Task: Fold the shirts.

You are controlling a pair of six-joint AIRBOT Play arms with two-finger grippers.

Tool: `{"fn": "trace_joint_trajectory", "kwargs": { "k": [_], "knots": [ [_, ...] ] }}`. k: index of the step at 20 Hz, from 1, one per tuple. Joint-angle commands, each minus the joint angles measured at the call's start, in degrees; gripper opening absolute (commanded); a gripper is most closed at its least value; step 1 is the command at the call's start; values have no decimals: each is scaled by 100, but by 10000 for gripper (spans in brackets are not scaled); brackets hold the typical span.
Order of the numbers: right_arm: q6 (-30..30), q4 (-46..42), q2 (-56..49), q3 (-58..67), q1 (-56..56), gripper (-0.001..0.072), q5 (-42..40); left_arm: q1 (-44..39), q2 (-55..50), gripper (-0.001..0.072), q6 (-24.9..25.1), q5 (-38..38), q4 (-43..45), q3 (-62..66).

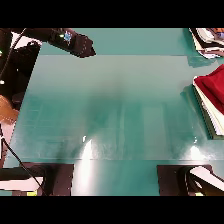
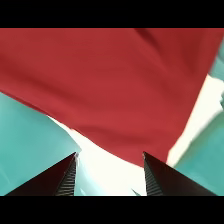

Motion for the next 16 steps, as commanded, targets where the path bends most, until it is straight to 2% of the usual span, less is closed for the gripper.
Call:
{"fn": "trace_joint_trajectory", "kwargs": {
  "k": [1,6,7,9,10,11,16],
  "knots": [
    [-9,1154,22,481,597,473,-149,0,-2,29,11,-13,2,0],
    [-13,1344,17,754,2850,471,-448,0,-2,29,9,-9,-15,0],
    [-17,1255,4,756,3285,428,-553,0,-2,29,7,-9,-15,0],
    [-192,1257,-31,754,4059,186,-643,0,-2,29,7,-9,-15,0],
    [-319,1261,-50,754,4393,89,-658,0,-2,29,9,-11,-17,0],
    [-435,1255,-66,756,4677,22,-691,0,-2,29,9,-9,-15,0],
    [-476,964,-79,750,5318,22,-761,0,-2,29,9,-11,-17,0]
  ]
}}
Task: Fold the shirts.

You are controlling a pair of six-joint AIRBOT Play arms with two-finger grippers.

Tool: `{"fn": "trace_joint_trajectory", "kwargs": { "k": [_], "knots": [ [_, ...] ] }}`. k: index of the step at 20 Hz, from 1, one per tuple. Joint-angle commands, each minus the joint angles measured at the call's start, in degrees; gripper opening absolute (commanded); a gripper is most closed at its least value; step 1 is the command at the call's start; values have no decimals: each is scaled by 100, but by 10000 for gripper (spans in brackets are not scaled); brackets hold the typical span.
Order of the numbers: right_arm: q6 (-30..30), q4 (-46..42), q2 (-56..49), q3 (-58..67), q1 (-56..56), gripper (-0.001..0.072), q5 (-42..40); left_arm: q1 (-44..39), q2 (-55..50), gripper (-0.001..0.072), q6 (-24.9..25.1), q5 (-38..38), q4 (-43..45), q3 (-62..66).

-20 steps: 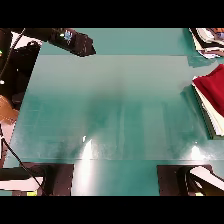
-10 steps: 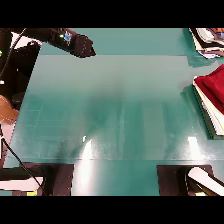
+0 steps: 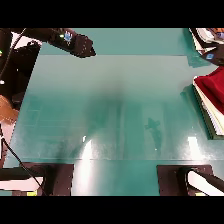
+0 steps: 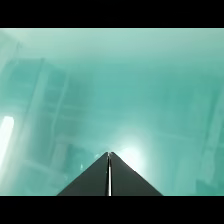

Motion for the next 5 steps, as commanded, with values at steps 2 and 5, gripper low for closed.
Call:
{"fn": "trace_joint_trajectory", "kwargs": {
  "k": [2,5],
  "knots": [
    [-74,-136,-13,7,415,22,-46,0,-2,29,0,2,0,0],
    [-74,-131,-13,7,415,22,-31,0,-2,29,-2,4,0,0]
  ]
}}
